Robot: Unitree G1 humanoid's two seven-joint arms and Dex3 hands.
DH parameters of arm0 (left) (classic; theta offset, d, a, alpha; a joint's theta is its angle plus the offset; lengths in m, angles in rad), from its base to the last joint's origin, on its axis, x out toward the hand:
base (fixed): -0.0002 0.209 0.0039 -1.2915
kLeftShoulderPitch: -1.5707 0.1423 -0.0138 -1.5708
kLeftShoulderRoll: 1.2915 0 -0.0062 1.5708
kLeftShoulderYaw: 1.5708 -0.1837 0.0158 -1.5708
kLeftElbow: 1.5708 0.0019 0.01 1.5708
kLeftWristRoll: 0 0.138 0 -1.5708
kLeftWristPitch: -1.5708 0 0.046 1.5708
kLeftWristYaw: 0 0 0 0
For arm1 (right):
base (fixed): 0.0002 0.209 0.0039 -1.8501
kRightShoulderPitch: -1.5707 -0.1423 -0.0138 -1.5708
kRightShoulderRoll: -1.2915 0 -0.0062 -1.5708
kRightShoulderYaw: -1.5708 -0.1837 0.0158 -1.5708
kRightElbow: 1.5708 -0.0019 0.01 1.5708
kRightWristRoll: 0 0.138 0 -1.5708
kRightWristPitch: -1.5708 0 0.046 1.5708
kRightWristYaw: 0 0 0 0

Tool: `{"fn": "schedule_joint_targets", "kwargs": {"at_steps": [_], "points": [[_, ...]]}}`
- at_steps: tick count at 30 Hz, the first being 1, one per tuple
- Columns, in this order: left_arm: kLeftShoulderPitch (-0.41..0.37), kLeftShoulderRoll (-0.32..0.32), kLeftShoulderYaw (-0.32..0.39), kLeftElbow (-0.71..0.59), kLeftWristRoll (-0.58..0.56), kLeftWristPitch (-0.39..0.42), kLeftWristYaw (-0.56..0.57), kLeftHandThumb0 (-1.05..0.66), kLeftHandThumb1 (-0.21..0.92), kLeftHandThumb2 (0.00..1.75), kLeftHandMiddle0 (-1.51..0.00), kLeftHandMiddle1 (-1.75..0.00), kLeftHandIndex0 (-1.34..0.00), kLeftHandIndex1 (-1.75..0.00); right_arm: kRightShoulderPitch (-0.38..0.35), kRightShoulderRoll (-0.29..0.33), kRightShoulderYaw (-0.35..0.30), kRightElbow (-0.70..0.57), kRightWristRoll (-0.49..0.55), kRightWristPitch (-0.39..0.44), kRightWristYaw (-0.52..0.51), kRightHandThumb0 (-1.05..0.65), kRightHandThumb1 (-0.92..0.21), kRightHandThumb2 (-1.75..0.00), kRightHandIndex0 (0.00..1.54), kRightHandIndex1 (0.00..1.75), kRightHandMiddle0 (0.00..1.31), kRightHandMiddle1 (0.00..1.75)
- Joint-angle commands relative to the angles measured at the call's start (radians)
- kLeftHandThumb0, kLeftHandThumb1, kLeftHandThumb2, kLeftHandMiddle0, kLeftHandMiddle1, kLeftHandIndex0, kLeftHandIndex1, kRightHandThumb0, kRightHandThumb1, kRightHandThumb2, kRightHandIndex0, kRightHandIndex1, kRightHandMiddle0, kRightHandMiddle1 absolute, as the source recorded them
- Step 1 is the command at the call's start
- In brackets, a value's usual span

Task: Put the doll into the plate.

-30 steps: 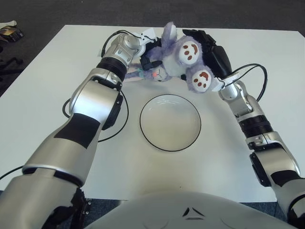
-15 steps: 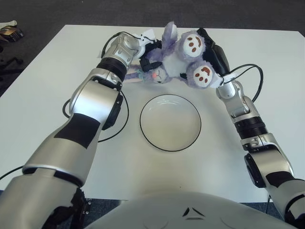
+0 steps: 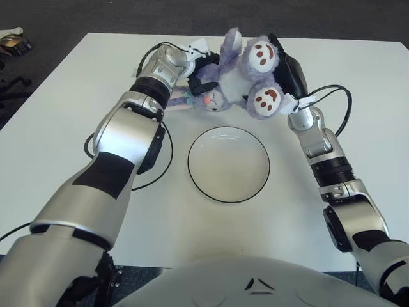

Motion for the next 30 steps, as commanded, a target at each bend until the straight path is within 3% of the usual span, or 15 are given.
{"fn": "schedule_joint_targets", "kwargs": {"at_steps": [1, 8, 12, 16, 18, 24, 30], "points": [[0.005, -0.002, -0.002, -0.012, -0.001, -0.001, -0.004, 0.0, -0.01, 1.67, -0.88, -1.67, -0.63, -1.75, -0.001, 0.006, -0.017, 0.02, 0.0, -0.025, -0.034, 0.0, -0.06, -1.57, 0.82, 1.64, 0.6, 1.75], [-0.001, 0.0, 0.008, -0.006, -0.017, 0.007, -0.041, 0.0, -0.02, 1.69, -0.87, -1.72, -0.63, -1.75, -0.01, 0.007, -0.029, 0.056, 0.002, -0.043, -0.066, 0.0, 0.02, -1.65, 0.9, 1.6, 0.65, 1.75], [0.0, 0.001, 0.021, -0.003, -0.031, 0.005, -0.057, 0.0, -0.02, 1.69, -0.87, -1.7, -0.63, -1.75, -0.005, 0.024, -0.042, 0.047, 0.033, -0.005, -0.043, 0.0, 0.04, -1.68, 0.92, 1.62, 0.65, 1.75], [0.007, 0.002, 0.045, -0.006, -0.053, -0.01, -0.059, 0.0, 0.0, 1.57, -0.97, -1.41, -0.64, -1.75, -0.001, 0.042, -0.058, 0.036, 0.075, 0.026, -0.016, 0.0, 0.04, -1.69, 0.92, 1.64, 0.65, 1.75], [0.012, 0.003, 0.055, -0.007, -0.063, -0.021, -0.056, 0.0, 0.01, 1.56, -0.96, -1.43, -0.63, -1.75, 0.0, 0.047, -0.062, 0.033, 0.082, 0.035, -0.015, 0.0, 0.04, -1.69, 0.91, 1.65, 0.64, 1.75], [0.019, 0.007, 0.087, -0.008, -0.093, -0.04, -0.072, 0.0, -0.04, 1.7, -0.91, -1.7, -0.67, -1.69, 0.004, 0.062, -0.078, 0.025, 0.12, 0.069, 0.017, 0.0, 0.03, -1.68, 0.91, 1.63, 0.64, 1.75], [0.006, 0.037, 0.123, -0.003, -0.128, -0.028, -0.13, -0.01, -0.05, 1.68, -0.9, -1.74, -0.73, -1.58, 0.014, 0.081, -0.1, 0.0, 0.198, 0.144, 0.083, 0.0, 0.02, -1.66, 0.91, 1.61, 0.63, 1.75]]}}
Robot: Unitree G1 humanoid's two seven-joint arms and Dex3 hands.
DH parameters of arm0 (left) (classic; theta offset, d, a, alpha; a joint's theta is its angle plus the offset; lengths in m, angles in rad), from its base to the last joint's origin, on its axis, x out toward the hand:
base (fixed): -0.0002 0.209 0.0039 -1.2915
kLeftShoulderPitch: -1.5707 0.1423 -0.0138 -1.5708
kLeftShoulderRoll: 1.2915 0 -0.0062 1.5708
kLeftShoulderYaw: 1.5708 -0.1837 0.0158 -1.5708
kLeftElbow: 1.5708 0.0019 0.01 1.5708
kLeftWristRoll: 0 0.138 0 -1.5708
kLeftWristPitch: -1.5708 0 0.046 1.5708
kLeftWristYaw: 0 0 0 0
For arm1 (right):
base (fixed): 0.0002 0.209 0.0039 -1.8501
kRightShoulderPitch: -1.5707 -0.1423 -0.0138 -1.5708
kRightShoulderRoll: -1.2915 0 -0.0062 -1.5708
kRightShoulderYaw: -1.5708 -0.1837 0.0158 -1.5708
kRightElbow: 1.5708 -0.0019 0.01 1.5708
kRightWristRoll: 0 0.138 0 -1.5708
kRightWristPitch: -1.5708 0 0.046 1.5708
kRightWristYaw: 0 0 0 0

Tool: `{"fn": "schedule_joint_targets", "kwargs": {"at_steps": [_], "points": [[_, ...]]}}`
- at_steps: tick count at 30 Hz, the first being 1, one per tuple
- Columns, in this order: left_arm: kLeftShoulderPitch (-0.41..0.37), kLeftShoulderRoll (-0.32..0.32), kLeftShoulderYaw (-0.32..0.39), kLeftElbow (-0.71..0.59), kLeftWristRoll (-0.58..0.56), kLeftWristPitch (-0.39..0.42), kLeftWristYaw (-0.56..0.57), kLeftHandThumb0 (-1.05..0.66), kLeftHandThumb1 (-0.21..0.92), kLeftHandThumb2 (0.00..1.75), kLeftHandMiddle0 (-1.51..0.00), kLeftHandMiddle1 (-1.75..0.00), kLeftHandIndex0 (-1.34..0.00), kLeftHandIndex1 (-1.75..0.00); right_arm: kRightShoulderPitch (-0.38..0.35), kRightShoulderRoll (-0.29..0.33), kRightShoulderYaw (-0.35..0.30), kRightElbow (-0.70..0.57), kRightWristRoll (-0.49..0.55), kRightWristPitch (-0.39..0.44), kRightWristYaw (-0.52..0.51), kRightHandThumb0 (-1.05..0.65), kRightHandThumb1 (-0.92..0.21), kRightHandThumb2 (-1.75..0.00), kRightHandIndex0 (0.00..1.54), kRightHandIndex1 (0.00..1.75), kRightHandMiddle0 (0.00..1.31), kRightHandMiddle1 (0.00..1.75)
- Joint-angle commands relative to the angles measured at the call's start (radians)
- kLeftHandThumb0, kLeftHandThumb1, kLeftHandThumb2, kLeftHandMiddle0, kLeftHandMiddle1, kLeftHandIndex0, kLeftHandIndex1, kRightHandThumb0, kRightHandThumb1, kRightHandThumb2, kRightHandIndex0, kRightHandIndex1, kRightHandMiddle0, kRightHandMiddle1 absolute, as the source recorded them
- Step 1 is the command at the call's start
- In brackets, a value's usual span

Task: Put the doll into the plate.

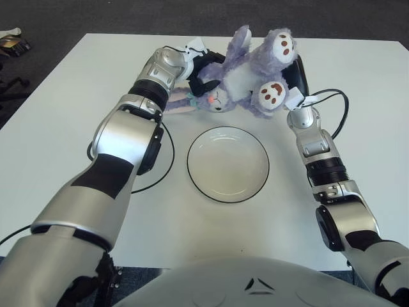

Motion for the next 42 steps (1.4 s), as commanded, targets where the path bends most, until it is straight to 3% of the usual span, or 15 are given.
{"fn": "schedule_joint_targets", "kwargs": {"at_steps": [1, 3, 8, 11, 12, 13, 14, 15, 17, 22, 25, 31, 42], "points": [[-0.021, 0.044, 0.041, -0.008, -0.044, 0.001, -0.047, -0.01, -0.02, 1.65, -0.87, -1.74, -0.72, -1.57, 0.016, 0.019, -0.027, -0.026, 0.061, 0.085, 0.049, 0.0, 0.02, -1.66, 0.91, 1.62, 0.63, 1.75], [-0.025, 0.06, 0.051, -0.012, -0.05, 0.011, -0.055, -0.01, 0.13, 1.48, -0.66, -1.74, -0.68, -1.6, 0.02, 0.023, -0.035, -0.04, 0.083, 0.12, 0.068, 0.0, 0.02, -1.66, 0.9, 1.63, 0.63, 1.75], [-0.012, 0.065, 0.076, -0.039, -0.066, -0.005, 0.011, -0.01, 0.32, 1.28, -0.44, -1.75, -0.59, -1.65, 0.028, 0.037, -0.077, -0.096, 0.215, 0.269, 0.178, 0.0, 0.0, -1.64, 0.89, 1.62, 0.62, 1.75], [-0.004, 0.066, 0.089, -0.047, -0.069, -0.019, 0.054, -0.01, 0.59, 0.98, -0.27, -1.75, -0.38, -1.7, 0.031, 0.047, -0.098, -0.127, 0.267, 0.341, 0.204, 0.0, -0.01, -1.62, 0.89, 1.61, 0.61, 1.75], [-0.002, 0.067, 0.092, -0.048, -0.069, -0.022, 0.061, -0.01, 0.59, 0.98, -0.27, -1.75, -0.38, -1.7, 0.031, 0.048, -0.101, -0.135, 0.275, 0.357, 0.207, 0.0, -0.01, -1.62, 0.89, 1.61, 0.61, 1.75], [0.002, 0.069, 0.097, -0.048, -0.072, -0.032, 0.075, -0.18, 0.69, 0.83, -0.15, -1.67, -0.33, -1.71, 0.032, 0.051, -0.106, -0.143, 0.285, 0.376, 0.209, 0.0, -0.01, -1.62, 0.89, 1.61, 0.61, 1.75], [0.006, 0.071, 0.101, -0.048, -0.073, -0.039, 0.085, -0.18, 0.69, 0.83, -0.15, -1.67, -0.33, -1.71, 0.032, 0.053, -0.11, -0.149, 0.291, 0.391, 0.209, 0.0, -0.01, -1.62, 0.89, 1.61, 0.61, 1.75], [0.012, 0.072, 0.105, -0.05, -0.075, -0.054, 0.101, -0.36, 0.66, 0.8, -0.11, -1.44, -0.17, -1.55, 0.032, 0.055, -0.115, -0.157, 0.299, 0.41, 0.21, 0.0, -0.02, -1.62, 0.88, 1.61, 0.61, 1.75], [0.022, 0.072, 0.113, -0.054, -0.079, -0.084, 0.128, -0.48, 0.67, 0.77, -0.09, -1.22, -0.09, -1.29, 0.032, 0.058, -0.122, -0.169, 0.31, 0.443, 0.212, 0.0, -0.02, -1.62, 0.88, 1.62, 0.61, 1.75], [0.058, 0.073, 0.131, -0.069, -0.088, -0.203, 0.211, -0.64, 0.81, 0.6, -0.07, -0.88, -0.01, -0.82, 0.027, 0.059, -0.136, -0.194, 0.336, 0.525, 0.226, 0.0, -0.02, -1.62, 0.87, 1.64, 0.61, 1.75], [0.082, 0.074, 0.131, -0.086, -0.079, -0.277, 0.277, -0.68, 0.88, 0.52, -0.06, -0.82, 0.0, -0.73, 0.026, 0.059, -0.144, -0.205, 0.347, 0.554, 0.234, 0.0, -0.02, -1.62, 0.86, 1.64, 0.61, 1.75], [0.137, 0.076, 0.118, -0.159, -0.049, -0.405, 0.443, -0.75, 0.92, 0.55, -0.02, -0.75, 0.0, -0.68, 0.022, 0.06, -0.161, -0.229, 0.364, 0.622, 0.236, 0.0, -0.03, -1.61, 0.85, 1.63, 0.62, 1.75], [0.185, 0.079, 0.119, -0.207, 0.007, -0.575, 0.774, -0.88, 0.92, 0.72, -0.05, -0.66, 0.0, -0.72, 0.017, 0.06, -0.175, -0.252, 0.376, 0.679, 0.229, 0.0, -0.03, -1.51, 0.95, 1.34, 0.66, 1.75]]}}
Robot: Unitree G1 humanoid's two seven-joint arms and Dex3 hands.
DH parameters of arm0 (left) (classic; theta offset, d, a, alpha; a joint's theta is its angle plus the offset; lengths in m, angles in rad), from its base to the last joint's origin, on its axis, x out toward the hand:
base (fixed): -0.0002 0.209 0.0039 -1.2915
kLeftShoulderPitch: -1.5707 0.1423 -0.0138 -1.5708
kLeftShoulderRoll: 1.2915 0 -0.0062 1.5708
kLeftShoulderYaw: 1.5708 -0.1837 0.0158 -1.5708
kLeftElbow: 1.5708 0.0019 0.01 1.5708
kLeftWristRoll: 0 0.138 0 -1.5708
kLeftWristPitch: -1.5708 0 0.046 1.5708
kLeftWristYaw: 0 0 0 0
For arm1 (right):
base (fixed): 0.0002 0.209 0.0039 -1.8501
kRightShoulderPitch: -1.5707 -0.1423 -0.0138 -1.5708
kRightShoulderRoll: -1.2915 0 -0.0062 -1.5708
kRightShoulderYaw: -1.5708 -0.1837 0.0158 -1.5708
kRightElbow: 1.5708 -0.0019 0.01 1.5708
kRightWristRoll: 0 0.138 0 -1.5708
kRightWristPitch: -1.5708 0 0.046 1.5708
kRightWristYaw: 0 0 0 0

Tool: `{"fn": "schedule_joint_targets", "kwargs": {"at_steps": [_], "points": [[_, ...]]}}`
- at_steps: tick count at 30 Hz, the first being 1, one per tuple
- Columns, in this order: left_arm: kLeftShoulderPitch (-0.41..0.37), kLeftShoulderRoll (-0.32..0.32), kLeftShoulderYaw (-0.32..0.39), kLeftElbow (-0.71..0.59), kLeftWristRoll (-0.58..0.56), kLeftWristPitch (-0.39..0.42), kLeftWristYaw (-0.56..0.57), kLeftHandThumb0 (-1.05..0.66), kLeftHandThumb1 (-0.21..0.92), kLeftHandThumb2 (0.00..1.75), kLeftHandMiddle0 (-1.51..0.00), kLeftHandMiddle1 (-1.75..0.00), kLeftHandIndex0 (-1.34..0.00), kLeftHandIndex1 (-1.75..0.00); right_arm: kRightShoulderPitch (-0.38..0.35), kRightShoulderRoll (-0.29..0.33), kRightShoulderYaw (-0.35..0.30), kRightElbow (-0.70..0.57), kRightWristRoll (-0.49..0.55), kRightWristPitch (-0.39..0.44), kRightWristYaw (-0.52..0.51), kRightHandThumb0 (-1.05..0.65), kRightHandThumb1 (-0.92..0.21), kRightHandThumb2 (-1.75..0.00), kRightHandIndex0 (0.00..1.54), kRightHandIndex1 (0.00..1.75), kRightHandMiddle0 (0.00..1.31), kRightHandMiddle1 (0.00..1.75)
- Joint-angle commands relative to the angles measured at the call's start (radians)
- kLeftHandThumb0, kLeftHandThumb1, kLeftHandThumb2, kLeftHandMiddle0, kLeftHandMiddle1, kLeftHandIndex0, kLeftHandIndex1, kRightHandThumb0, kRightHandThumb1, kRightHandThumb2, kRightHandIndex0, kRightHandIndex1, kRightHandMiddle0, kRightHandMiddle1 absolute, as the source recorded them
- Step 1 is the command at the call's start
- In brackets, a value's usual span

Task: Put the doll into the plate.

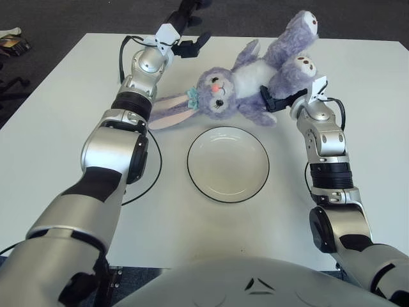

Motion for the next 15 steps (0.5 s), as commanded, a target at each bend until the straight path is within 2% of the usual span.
{"fn": "schedule_joint_targets", "kwargs": {"at_steps": [1, 4, 8, 15], "points": [[0.021, 0.012, 0.003, -0.024, 0.022, -0.076, 0.104, -0.89, 0.92, 0.73, -0.05, -0.65, 0.0, -0.74, -0.013, 0.001, -0.016, -0.022, 0.017, 0.014, -0.006, 0.0, -0.03, -1.51, 0.96, 1.32, 0.67, 1.75], [0.029, 0.03, 0.001, -0.03, 0.039, -0.115, 0.172, -0.92, 0.92, 0.77, -0.05, -0.63, 0.0, -0.81, -0.014, -0.001, -0.018, -0.021, 0.016, 0.019, -0.007, 0.0, -0.02, -1.5, 0.97, 1.29, 0.68, 1.75], [0.026, 0.089, 0.012, -0.027, 0.077, -0.158, 0.293, -0.94, 0.92, 0.83, -0.06, -0.63, 0.0, -0.91, -0.015, -0.002, -0.021, -0.02, 0.02, 0.027, -0.004, 0.0, -0.02, -1.51, 0.97, 1.29, 0.69, 1.75], [0.018, 0.114, 0.0, 0.0, 0.111, -0.169, 0.408, -0.9, 0.92, 0.83, -0.14, -0.73, 0.0, -0.98, -0.014, -0.004, -0.027, -0.025, 0.031, 0.043, 0.005, 0.0, -0.01, -1.51, 0.97, 1.28, 0.7, 1.75]]}}
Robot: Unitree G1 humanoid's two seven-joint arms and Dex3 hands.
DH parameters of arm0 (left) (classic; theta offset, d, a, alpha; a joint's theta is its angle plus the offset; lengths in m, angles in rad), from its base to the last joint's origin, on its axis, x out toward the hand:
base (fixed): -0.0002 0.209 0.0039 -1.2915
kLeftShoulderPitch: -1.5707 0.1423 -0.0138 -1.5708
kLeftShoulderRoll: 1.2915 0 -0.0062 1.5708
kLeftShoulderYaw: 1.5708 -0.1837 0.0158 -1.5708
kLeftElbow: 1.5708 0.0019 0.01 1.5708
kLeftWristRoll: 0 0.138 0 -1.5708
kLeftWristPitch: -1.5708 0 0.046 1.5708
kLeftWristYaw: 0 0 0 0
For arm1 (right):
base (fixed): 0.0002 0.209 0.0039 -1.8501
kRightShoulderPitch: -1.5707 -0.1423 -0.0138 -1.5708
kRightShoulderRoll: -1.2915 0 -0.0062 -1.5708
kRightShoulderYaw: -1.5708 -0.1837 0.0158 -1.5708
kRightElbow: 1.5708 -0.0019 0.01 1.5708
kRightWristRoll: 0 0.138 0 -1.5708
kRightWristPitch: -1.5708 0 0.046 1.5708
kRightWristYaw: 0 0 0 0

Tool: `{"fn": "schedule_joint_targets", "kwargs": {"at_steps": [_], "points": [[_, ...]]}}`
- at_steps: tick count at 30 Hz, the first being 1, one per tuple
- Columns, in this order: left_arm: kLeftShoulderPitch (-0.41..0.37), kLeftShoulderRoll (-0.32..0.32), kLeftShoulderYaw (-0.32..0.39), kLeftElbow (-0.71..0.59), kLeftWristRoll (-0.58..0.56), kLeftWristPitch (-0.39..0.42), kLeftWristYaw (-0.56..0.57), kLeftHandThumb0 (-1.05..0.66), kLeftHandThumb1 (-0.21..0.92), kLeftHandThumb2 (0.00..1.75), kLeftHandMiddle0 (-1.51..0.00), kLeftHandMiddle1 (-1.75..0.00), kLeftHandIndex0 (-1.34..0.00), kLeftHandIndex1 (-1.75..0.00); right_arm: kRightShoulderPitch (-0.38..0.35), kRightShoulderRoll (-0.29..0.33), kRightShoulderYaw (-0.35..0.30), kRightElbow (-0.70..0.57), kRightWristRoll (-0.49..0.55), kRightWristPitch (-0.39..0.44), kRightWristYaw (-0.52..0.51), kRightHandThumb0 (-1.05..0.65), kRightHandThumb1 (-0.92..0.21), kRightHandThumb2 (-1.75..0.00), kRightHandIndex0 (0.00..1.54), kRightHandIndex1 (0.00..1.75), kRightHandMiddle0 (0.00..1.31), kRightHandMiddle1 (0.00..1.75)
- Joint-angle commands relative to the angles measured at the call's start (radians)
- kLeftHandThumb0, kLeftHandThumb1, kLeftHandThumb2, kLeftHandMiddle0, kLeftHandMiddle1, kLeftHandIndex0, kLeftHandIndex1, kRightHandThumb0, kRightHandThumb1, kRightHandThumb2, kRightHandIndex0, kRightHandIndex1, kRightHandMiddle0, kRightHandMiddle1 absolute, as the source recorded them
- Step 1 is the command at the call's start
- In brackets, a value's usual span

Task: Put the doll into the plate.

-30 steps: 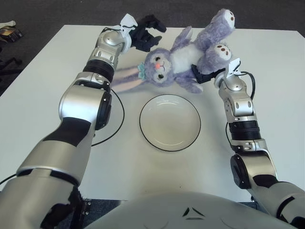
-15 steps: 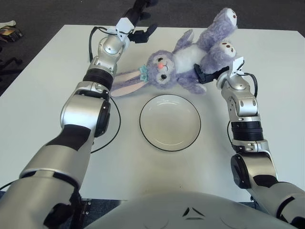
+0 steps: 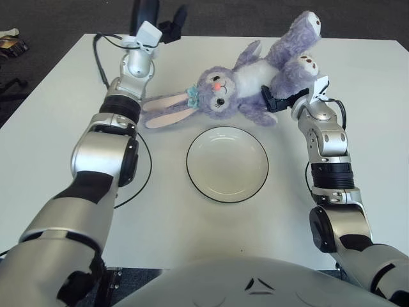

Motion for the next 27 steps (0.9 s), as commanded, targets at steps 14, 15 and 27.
{"fn": "schedule_joint_targets", "kwargs": {"at_steps": [14, 15, 27], "points": [[0.045, 0.047, -0.056, 0.106, 0.101, 0.156, 0.239, -0.73, 0.92, 0.85, 0.0, -1.17, 0.0, -1.26, 0.01, -0.005, -0.065, -0.184, 0.152, 0.175, 0.059, 0.0, -0.08, -1.42, 0.95, 1.2, 0.68, 1.75], [0.048, 0.048, -0.056, 0.107, 0.099, 0.16, 0.241, -0.72, 0.92, 0.85, 0.0, -1.18, 0.0, -1.25, 0.011, -0.004, -0.068, -0.194, 0.157, 0.185, 0.057, 0.0, -0.08, -1.42, 0.95, 1.2, 0.67, 1.75], [0.101, 0.105, -0.063, 0.122, 0.109, 0.17, 0.286, -0.65, 0.92, 0.77, 0.0, -1.03, 0.0, -0.9, 0.003, 0.015, -0.117, -0.254, 0.228, 0.275, 0.034, 0.0, -0.07, -1.43, 0.93, 1.24, 0.68, 1.75]]}}
